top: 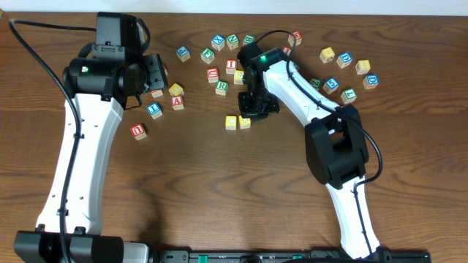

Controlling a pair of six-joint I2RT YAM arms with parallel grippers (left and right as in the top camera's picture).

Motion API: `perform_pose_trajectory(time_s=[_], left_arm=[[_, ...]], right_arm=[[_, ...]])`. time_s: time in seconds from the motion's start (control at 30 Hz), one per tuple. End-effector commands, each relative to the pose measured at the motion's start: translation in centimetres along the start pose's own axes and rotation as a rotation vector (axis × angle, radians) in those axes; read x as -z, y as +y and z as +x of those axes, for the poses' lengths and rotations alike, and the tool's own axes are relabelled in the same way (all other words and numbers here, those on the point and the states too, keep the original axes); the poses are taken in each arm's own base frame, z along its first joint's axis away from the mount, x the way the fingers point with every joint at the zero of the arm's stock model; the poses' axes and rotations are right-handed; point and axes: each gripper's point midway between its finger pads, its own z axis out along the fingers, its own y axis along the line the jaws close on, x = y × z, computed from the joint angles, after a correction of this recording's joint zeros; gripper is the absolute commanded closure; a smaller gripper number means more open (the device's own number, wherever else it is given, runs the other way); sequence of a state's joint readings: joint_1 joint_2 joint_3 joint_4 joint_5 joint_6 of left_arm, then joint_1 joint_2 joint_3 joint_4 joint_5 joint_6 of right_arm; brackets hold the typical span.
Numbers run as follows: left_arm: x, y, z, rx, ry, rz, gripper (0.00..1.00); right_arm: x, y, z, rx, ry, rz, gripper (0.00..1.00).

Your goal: Spell out CORL

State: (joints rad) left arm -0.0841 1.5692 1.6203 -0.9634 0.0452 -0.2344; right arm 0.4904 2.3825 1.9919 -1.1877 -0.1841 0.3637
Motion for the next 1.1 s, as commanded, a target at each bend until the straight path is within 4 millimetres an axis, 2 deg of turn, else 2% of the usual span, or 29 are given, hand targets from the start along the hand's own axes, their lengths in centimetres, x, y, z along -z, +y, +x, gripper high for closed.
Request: perform_pose_trajectory(time_s=[0.0,0.43,0.8,1.07], left_arm=[[-0.5,0.3,0.1,-0.012,0.009,-0.016,0.41],[-0.5,0.3,0.1,-0.012,0.009,-0.016,0.41],[-0.5,0.3,0.1,-0.012,0.009,-0.016,0.41],[-0.5,0.3,0.1,-0.012,0.009,-0.016,0.41]], right_arm=[[-0.6,0.2,0.3,-0.015,0.017,-0.004,0.99],[-0.5,0.3,1.7,-0.073,0.074,0.0,0.97],[-0.7,1.3,1.6,-0.047,0.057,-0.01,0.97],[-0.7,1.0,1.4,-0.048,0.046,0.007,0.98]])
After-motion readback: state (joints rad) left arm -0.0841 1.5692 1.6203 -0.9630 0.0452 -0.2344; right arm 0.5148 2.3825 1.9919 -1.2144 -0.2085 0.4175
